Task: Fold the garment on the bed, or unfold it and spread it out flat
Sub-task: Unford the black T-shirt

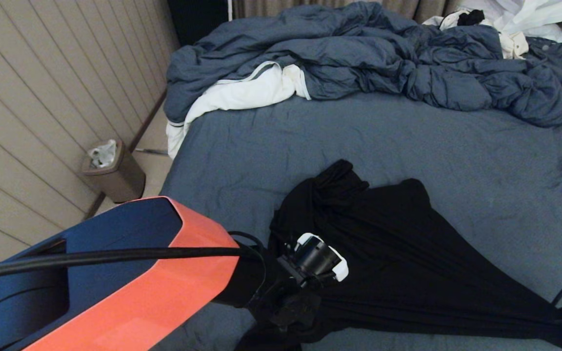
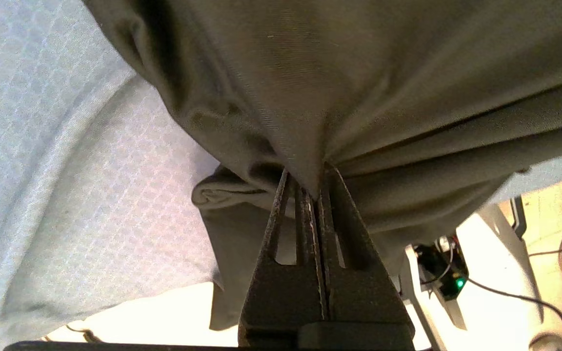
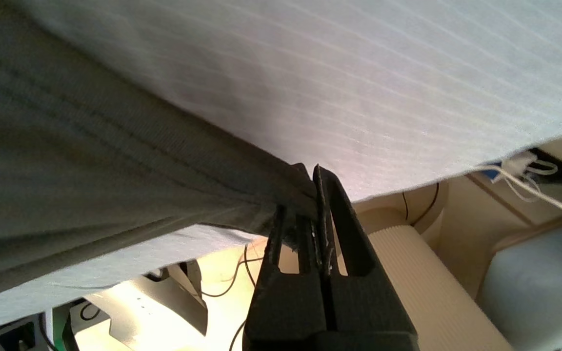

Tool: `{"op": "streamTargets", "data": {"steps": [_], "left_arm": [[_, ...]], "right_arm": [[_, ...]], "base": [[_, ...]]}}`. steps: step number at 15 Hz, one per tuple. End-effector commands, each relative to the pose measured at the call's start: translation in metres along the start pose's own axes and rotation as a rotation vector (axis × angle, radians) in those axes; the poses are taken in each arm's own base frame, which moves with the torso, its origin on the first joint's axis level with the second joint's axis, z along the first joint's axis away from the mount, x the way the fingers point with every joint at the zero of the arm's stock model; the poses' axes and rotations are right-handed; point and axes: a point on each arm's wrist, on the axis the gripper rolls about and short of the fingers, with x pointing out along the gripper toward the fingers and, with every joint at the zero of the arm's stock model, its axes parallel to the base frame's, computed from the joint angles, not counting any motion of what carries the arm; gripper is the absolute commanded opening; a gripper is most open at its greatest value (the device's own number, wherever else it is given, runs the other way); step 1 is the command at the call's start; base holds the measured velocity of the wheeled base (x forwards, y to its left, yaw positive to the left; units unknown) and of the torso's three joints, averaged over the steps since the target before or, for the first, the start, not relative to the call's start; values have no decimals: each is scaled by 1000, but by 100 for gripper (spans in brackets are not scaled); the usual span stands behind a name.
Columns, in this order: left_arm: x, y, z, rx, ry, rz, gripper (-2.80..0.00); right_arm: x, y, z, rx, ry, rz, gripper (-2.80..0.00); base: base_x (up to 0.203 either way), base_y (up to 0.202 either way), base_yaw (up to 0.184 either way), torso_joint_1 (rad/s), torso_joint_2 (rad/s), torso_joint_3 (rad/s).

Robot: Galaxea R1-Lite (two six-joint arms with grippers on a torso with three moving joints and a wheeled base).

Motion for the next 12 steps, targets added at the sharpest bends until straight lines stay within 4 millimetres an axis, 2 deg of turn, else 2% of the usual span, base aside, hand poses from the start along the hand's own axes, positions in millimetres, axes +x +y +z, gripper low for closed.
{"op": "streamTargets", "data": {"steps": [1,4,5,9,12], "left_arm": [[7,-3,-1,-3,5,3,-280],[9,-1,3,-30,-5,7,-280],[9,0,2,-31,-3,8,0],[-3,3,7,-71,-24,9,0],[-34,13,16,-98,-77,-10,0]], "right_arm": [[2,-8,-4,17,7,-10,-280],[4,-4,-2,6,6,-4,-280],[4,-4,-1,2,1,-5,0],[3,-5,-1,10,-9,-1,0],[-10,-7,5,16,-77,40,0]], "base": [[0,0,0,0,0,0],[0,0,0,0,0,0],[0,0,0,0,0,0],[0,0,0,0,0,0],[0,0,0,0,0,0]]}}
